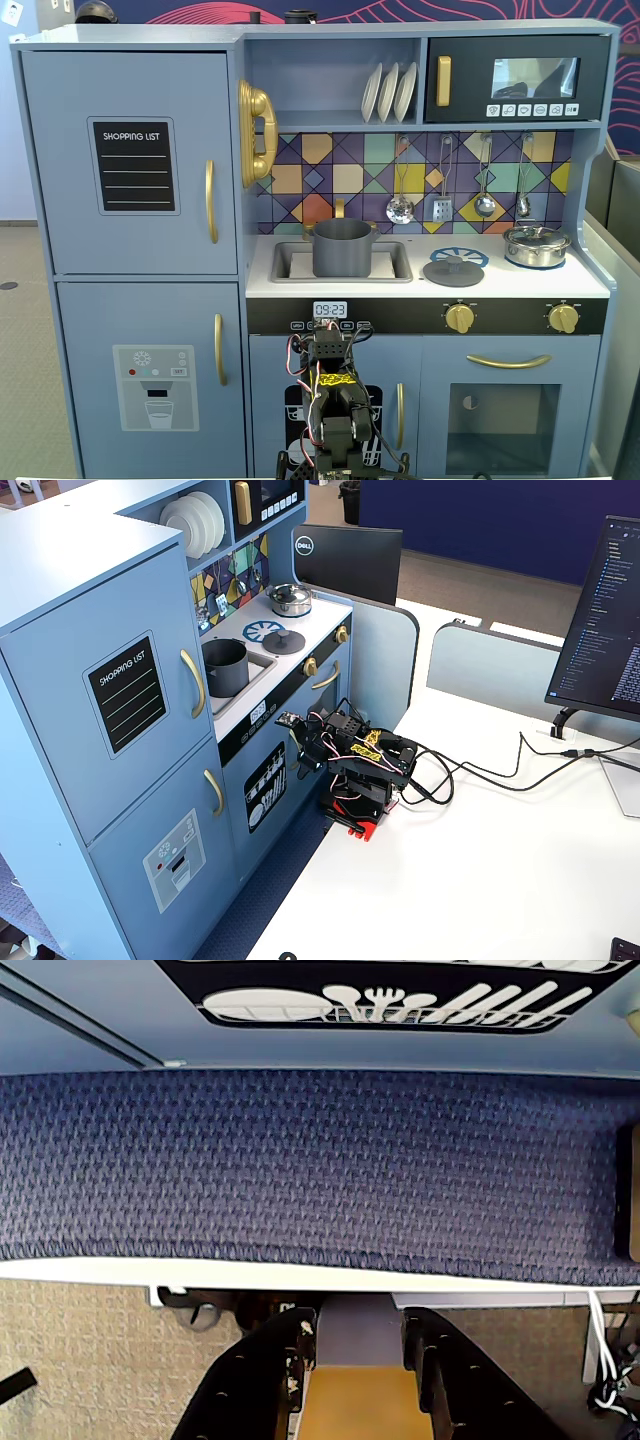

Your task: Take off the lid from the gray recipient and place it on the counter

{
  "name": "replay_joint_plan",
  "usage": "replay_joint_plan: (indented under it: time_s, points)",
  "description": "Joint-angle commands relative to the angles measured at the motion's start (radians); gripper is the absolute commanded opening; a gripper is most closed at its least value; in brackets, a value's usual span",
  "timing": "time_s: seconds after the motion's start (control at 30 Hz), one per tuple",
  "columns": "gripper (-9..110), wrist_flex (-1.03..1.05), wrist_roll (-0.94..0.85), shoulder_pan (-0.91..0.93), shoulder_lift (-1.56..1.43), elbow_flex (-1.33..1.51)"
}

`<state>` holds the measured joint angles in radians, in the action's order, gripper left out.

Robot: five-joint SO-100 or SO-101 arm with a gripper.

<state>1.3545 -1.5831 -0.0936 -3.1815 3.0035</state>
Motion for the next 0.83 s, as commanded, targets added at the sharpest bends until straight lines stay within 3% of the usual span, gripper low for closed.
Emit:
replay_joint_plan:
  time_s: [0.0,0.23,0.8]
  points:
    - [2,0.175,0.051,0.017,0.005,-0.002]
    - [4,0.175,0.055,0.124,0.003,-0.002]
    - [8,0.175,0.064,0.13,0.003,-0.002]
